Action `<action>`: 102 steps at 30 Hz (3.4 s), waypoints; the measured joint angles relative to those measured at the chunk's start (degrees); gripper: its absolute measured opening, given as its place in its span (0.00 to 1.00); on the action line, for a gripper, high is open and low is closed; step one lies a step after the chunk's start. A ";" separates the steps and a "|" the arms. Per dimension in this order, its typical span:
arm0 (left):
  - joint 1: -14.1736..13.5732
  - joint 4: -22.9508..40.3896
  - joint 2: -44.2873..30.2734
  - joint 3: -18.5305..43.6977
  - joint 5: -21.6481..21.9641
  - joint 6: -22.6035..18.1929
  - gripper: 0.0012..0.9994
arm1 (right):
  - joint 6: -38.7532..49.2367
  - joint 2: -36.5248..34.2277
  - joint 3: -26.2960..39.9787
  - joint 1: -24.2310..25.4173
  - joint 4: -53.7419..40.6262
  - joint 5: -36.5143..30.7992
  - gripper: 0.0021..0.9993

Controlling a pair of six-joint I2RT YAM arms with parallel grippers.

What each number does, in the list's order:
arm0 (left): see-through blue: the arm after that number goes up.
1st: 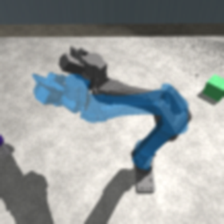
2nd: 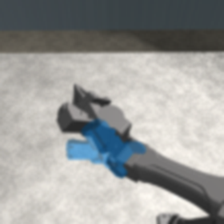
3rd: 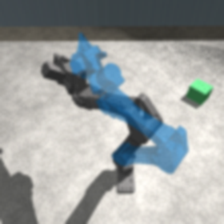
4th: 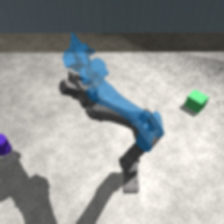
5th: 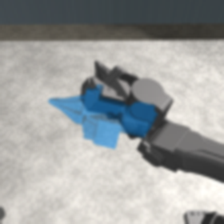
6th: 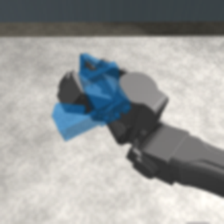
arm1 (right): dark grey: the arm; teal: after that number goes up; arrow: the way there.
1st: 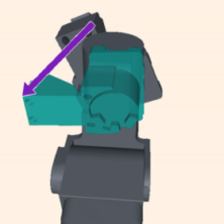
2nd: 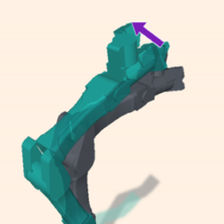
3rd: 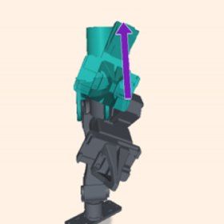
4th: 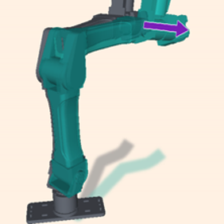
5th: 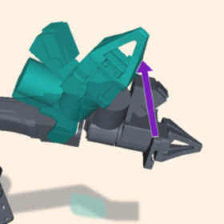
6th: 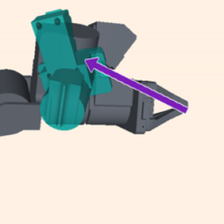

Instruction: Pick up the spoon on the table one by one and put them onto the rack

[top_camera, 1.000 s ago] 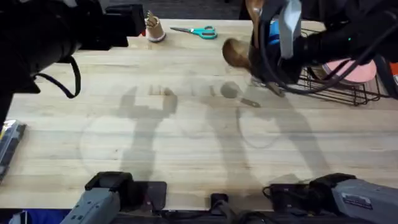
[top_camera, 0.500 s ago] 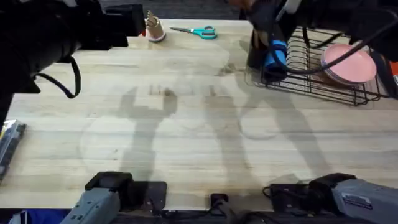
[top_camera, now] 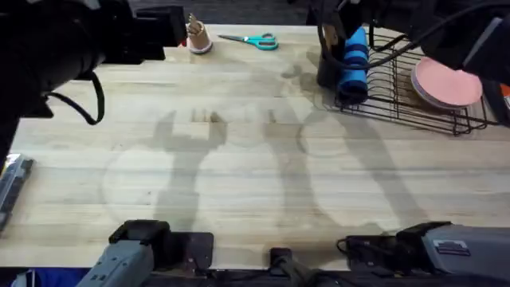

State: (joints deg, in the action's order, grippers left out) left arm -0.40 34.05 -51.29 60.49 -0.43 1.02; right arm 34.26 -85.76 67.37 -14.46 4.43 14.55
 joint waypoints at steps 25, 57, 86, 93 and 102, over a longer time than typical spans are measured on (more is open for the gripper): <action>0.00 -2.96 -3.08 0.00 0.00 0.02 0.99 | -7.93 -5.21 0.00 3.42 -10.28 -2.95 0.03; 0.00 -2.96 -3.08 0.00 0.00 0.02 0.99 | -4.02 -5.04 0.15 4.96 -10.91 -2.99 0.99; 0.00 -2.96 -3.08 0.00 0.00 0.02 0.99 | -13.83 17.79 0.20 4.94 -31.89 -8.40 0.99; 0.00 -2.98 -3.08 0.00 0.00 0.00 0.99 | -24.66 24.96 0.20 4.96 -34.13 -23.88 0.99; 0.00 -2.98 -3.08 0.00 0.00 0.01 0.99 | -35.26 27.90 0.20 5.01 -38.26 -30.42 0.99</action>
State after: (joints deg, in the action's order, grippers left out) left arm -0.40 31.07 -54.37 60.49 -0.43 1.03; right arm -1.00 -57.87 67.57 -9.45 -33.83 -15.88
